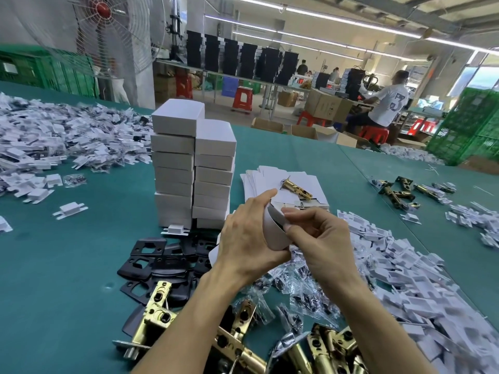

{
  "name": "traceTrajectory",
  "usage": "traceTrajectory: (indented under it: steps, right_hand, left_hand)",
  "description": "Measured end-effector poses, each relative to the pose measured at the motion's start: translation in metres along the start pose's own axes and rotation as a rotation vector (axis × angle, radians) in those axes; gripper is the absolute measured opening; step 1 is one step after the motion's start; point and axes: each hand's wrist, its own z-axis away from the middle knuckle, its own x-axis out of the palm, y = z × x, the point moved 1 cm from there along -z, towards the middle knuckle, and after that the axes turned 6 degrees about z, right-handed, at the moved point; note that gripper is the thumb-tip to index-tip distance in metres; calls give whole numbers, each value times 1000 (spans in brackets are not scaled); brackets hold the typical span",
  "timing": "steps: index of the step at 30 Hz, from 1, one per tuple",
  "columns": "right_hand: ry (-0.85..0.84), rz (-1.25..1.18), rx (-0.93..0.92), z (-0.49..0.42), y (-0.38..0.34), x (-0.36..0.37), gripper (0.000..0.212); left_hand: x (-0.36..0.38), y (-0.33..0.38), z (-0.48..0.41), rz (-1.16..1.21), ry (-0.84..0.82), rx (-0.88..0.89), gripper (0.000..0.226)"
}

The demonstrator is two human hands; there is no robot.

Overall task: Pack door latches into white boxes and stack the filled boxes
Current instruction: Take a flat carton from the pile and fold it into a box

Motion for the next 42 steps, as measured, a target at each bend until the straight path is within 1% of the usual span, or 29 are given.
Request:
traceTrajectory:
  steps: [3, 5, 7, 9, 11, 14, 17, 21, 24, 26, 32, 34, 39, 42]
  right_hand:
    - [-33, -5, -14, 0, -5, -1, 26]
    - [-72, 44, -46, 1, -7, -3, 29]
    - [-163, 87, -80, 2, -9, -3, 36]
    - [-277, 50, -112, 3, -10, -4, 46]
    - [-315, 0, -148, 2, -10, -10, 43]
    - [-268, -53, -181, -4, -11, -21, 35]
    - [-207, -62, -266, -8, -13, -23, 25]
    - [-229, -108, -281, -10, -14, -20, 21]
    - [-277, -88, -285, -12, -16, -20, 20]
    - [-292, -67, -284, -14, -17, -20, 18]
    - [-201, 131, -348, -11, -12, -17, 17]
    - [-159, 99, -316, -9, -10, -15, 17]
    - [-129, -53, -105, -8, -5, -10, 21]
    - [-123, 12, -136, -8, -8, -8, 24]
  left_hand:
    - [-1, 0, 0, 45, 10, -16, 93]
    - [-3, -3, -1, 76, 18, -18, 91]
    - [-4, -5, -2, 119, 24, -9, 91]
    - [-6, -4, -4, 189, 31, 23, 83]
    - [-8, -3, -5, 219, 40, 60, 70]
    - [-8, -3, -6, 254, 27, 53, 64]
    - [-7, -1, -6, 302, 15, 33, 61]
    - [-5, 1, -7, 316, -16, 22, 58]
    - [-5, 1, -7, 319, -52, 7, 56]
    - [-5, 2, -7, 318, -47, 8, 56]
    - [-6, 1, -6, 317, 24, -39, 59]
    - [-6, 0, -6, 302, 35, -39, 60]
    - [-7, -3, -7, 214, 20, -19, 62]
    - [-5, -4, -6, 230, 20, -63, 63]
